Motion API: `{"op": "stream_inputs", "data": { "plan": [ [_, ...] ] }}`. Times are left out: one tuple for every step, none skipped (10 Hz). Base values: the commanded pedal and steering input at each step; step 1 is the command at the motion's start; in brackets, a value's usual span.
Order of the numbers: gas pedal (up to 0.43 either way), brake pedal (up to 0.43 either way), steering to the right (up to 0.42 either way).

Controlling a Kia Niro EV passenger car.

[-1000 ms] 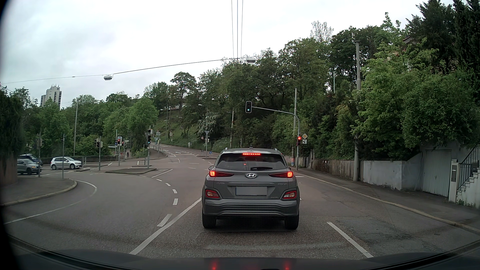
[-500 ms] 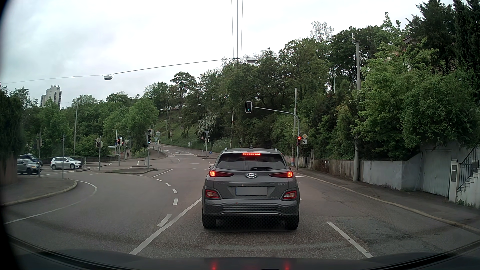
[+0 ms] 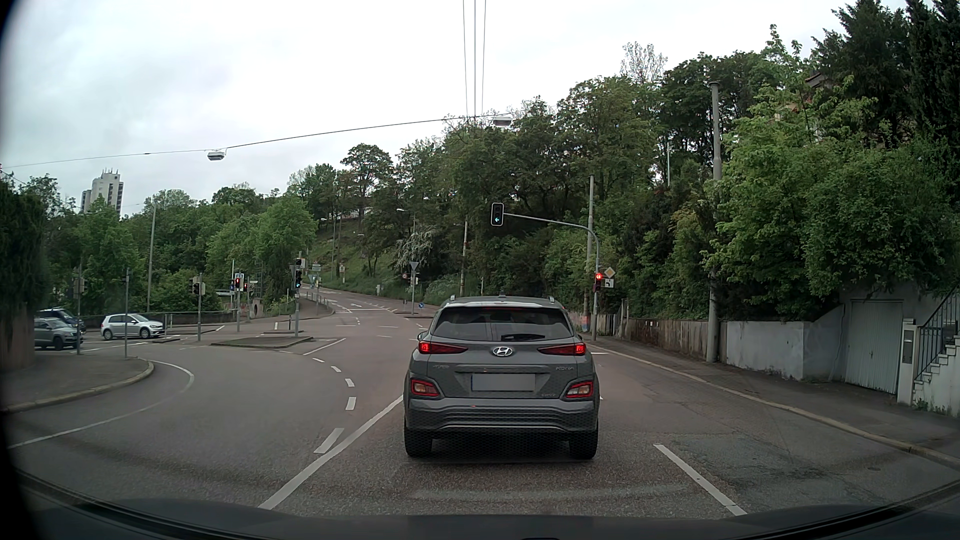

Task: Follow the waypoints while adhering to traffic rules and regulations

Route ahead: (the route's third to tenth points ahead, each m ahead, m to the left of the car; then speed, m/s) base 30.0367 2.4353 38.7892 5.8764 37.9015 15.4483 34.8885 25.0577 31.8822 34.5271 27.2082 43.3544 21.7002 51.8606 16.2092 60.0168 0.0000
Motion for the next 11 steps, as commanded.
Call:
{"op": "stream_inputs", "data": {
  "plan": [
    [0.0, 0.073, -0.008],
    [0.0, 0.073, -0.008],
    [0.0, 0.073, -0.008],
    [0.0, 0.043, -0.008],
    [0.0, 0.0, -0.008],
    [0.0, 0.0, -0.008],
    [0.059, 0.0, -0.008],
    [0.13, 0.0, -0.007],
    [0.13, 0.0, -0.009],
    [0.15, 0.0, -0.006],
    [0.15, 0.0, -0.006]
  ]
}}
